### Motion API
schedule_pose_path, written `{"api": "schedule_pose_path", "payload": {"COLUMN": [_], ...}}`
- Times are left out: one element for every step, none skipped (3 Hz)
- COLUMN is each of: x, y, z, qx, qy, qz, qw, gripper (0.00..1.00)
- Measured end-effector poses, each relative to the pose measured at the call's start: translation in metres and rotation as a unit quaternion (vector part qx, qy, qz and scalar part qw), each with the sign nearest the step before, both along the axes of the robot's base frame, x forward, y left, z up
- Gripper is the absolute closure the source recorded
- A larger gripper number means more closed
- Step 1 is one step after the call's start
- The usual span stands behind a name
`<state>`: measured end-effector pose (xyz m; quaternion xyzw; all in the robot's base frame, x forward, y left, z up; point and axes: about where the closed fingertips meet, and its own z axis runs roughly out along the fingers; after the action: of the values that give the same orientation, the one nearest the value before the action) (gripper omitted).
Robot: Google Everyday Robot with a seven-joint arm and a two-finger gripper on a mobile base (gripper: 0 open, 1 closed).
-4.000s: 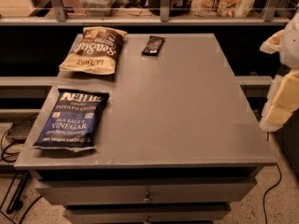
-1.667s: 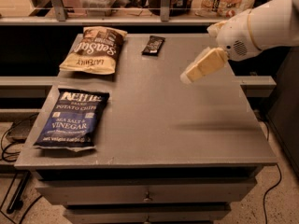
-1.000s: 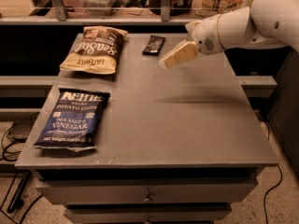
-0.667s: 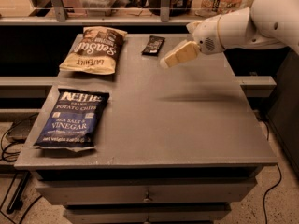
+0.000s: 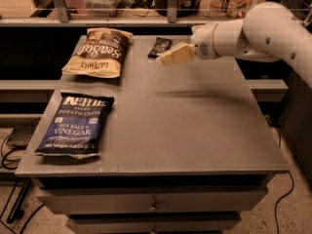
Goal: Move rxbar chocolate near blue chip bag
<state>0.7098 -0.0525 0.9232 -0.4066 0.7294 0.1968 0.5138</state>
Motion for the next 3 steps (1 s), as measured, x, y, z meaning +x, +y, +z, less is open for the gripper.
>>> {"api": "schedule_pose_path", "payload": {"x": [0.032, 0.105, 0.105], "y": [0.007, 0.034, 0.034], "z": [-0.003, -0.022, -0.022], "qx": [0.033, 0.094, 0.094], "qy": [-0.012, -0.004, -0.004], "qz": [-0.049, -0.074, -0.074], "qw": [0.9982, 0.9929, 0.9929], "gripper": [0.0, 0.0, 0.0]}}
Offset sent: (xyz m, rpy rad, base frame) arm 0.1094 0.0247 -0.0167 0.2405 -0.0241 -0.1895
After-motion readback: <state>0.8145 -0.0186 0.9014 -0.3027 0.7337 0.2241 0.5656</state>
